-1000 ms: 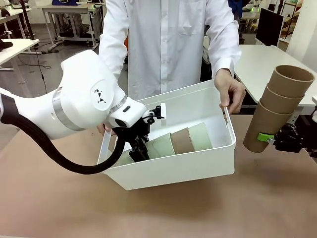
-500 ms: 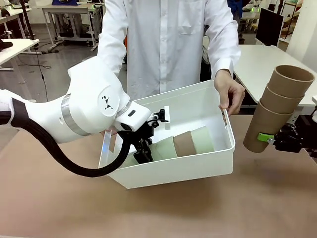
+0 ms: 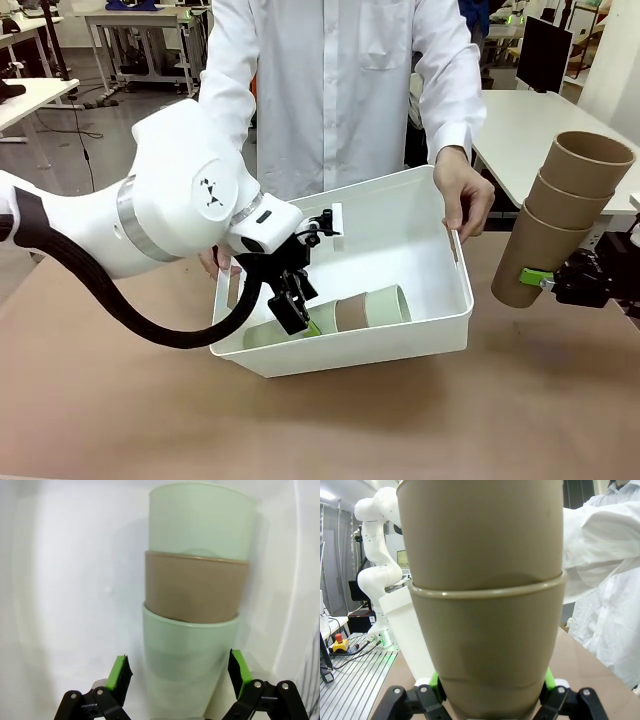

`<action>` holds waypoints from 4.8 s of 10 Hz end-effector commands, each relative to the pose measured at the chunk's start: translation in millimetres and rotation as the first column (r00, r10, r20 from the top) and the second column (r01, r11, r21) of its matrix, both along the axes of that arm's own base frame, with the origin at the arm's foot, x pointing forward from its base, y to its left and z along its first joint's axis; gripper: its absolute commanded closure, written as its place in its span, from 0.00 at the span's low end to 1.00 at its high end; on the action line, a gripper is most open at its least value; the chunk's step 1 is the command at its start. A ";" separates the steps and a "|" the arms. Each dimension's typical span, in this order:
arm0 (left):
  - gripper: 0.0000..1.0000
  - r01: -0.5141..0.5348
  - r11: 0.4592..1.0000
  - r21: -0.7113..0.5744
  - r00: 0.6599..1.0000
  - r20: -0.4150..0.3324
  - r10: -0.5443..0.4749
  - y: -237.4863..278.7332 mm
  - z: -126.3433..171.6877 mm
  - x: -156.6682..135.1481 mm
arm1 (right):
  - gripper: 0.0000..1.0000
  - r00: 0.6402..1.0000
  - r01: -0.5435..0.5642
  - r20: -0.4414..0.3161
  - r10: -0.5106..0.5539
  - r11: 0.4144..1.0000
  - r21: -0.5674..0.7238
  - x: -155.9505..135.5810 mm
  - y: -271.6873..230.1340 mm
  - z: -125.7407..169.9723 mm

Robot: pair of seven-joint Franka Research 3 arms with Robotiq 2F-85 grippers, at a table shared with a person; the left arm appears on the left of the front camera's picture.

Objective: Stack the cups and store them in the basket.
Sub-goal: Place the stack of Reusable plastic cups into the Pantry Basket.

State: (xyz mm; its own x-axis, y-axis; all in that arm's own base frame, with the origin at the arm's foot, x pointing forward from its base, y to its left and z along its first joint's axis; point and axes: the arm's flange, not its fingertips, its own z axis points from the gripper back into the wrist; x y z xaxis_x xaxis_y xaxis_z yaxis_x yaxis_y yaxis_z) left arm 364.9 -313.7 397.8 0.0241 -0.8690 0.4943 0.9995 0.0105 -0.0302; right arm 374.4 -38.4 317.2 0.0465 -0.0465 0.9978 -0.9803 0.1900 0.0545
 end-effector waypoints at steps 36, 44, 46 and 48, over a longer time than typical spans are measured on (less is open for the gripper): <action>0.00 -0.063 0.874 -0.483 0.996 0.032 0.089 344.8 174.9 8.9 | 0.15 0.998 0.016 -0.063 -0.025 0.991 -0.129 -28.3 4.5 151.2; 0.00 -0.063 0.874 -0.483 0.996 0.032 0.089 344.8 174.9 8.9 | 0.15 0.983 0.064 -0.096 -0.158 0.776 -0.627 -9.7 137.5 222.2; 0.00 -0.063 0.874 -0.483 0.996 0.032 0.089 344.8 174.9 8.9 | 0.15 0.978 0.068 -0.091 -0.186 0.702 -0.709 -10.6 167.3 224.6; 0.00 -0.063 0.874 -0.483 0.996 0.032 0.089 344.8 174.9 8.9 | 0.15 0.974 0.085 -0.066 -0.215 0.625 -0.776 -11.4 191.5 223.0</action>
State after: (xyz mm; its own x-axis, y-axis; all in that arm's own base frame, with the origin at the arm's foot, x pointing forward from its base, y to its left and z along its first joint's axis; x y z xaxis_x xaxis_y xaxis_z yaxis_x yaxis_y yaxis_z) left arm 375.0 31.9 569.9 0.0382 -0.5305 0.8468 0.9966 0.0823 0.0066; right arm 358.6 143.6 532.7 0.2122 0.6876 0.6944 -0.9398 0.3383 -0.0478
